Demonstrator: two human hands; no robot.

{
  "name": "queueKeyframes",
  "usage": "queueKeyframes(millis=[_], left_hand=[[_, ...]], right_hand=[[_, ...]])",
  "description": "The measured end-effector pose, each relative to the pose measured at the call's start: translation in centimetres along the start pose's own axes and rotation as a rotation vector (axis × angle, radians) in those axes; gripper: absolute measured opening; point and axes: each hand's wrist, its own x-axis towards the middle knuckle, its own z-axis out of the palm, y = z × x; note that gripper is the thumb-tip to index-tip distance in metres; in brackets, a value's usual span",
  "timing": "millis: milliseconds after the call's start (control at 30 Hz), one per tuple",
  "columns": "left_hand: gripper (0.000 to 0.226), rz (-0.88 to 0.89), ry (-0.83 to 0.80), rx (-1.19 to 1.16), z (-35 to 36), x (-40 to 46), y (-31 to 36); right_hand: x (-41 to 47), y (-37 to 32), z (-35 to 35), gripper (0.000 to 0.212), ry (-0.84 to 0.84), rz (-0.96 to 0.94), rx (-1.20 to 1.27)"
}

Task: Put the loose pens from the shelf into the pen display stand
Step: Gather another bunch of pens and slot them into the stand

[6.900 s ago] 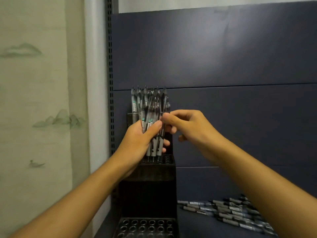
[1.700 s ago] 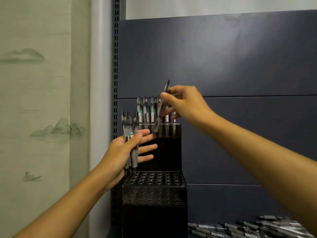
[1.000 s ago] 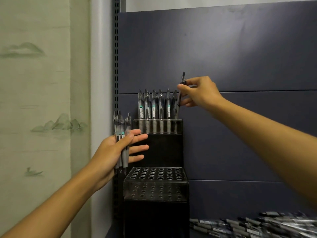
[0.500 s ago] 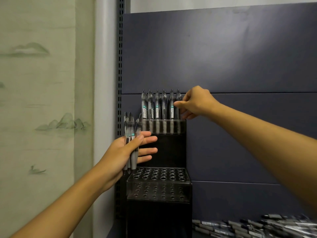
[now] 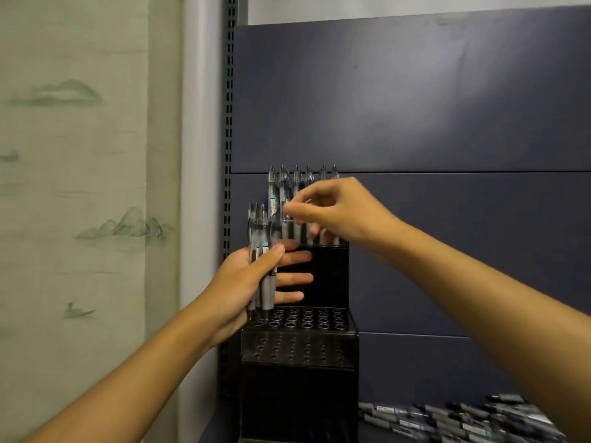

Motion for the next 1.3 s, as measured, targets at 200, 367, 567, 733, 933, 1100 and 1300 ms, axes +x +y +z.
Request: queueKeyframes(millis=[200, 367, 567, 733, 933, 1100, 1300], left_hand=[[0.031, 0.029, -0.028, 0.018, 0.7, -0.2, 0.6], [0.032, 0.023, 0.011, -0.020, -0.5, -0.7, 0.4], [0.029, 0.019, 0.185, -0.024, -3.8, -1.2, 0.1], [0.027, 0.000, 0.295, 0.060, -6.2, -2.3, -0.6], [0.025, -0.020, 0.318, 0.112, -7.2, -3.3, -0.8], [0.023, -0.010, 0.349, 0.125, -7.3, -3.6, -1.0], [0.022, 0.004, 0.375, 0.118, -7.3, -3.5, -1.2]], right_hand=[[-0.9, 0.1, 1.8, 0.023, -0.052, -0.028, -0.056], [-0.8, -0.2, 2.8, 0.022, -0.016, -0.020, -0.036], [0.6, -1.3, 2.2, 0.017, 0.165, -0.004, 0.149], [1.1, 0.6, 3.2, 0.025, 0.192, 0.060, 0.068], [0.6, 2.3, 5.2, 0.034, 0.121, 0.110, 0.025], [0.4, 3.0, 6.2, 0.034, 0.090, 0.139, 0.026], [0.1, 3.3, 7.2, 0.032, 0.056, 0.138, -0.036]])
